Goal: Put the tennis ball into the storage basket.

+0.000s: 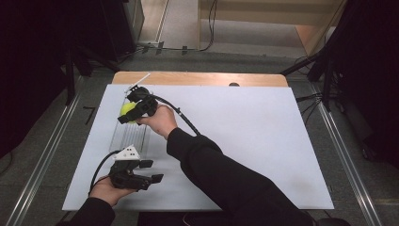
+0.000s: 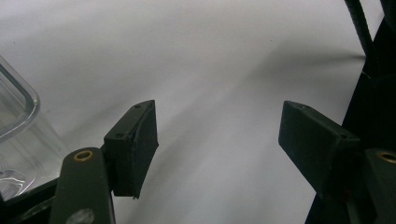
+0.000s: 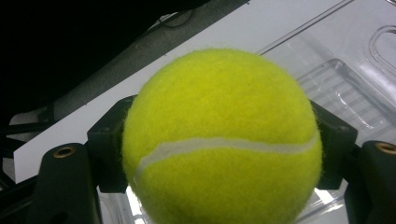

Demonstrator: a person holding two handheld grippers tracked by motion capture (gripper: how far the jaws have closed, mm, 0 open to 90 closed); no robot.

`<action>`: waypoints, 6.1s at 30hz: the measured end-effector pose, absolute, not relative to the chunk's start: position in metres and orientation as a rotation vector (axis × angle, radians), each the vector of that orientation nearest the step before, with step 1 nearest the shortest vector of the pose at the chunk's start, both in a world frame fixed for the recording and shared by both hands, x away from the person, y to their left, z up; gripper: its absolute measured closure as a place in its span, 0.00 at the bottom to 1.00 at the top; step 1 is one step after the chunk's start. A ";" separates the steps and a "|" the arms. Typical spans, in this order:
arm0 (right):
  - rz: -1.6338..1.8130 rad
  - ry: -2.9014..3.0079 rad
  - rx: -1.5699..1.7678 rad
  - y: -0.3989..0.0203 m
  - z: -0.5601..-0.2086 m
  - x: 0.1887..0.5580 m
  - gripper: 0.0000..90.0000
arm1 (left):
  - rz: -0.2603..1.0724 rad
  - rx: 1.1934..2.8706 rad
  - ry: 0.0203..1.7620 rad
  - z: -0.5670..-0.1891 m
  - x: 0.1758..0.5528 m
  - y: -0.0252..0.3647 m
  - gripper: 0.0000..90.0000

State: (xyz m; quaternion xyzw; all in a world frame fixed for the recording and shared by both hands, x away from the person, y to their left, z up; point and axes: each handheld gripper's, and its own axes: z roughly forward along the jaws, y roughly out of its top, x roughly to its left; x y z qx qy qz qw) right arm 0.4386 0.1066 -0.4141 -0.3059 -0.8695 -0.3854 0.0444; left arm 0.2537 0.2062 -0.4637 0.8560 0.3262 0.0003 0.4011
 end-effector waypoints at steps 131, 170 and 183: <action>-1.172 -2.643 -0.996 -0.035 -0.412 0.402 0.28 | 0.001 2.176 0.852 -0.466 0.253 0.209 0.32; -1.175 -2.636 -1.047 -0.092 -0.433 0.375 0.29 | -0.017 2.166 0.858 -0.467 0.253 0.208 0.32; -1.175 -2.637 -1.092 -0.117 -0.439 0.369 0.29 | -0.014 2.174 0.853 -0.466 0.252 0.207 0.32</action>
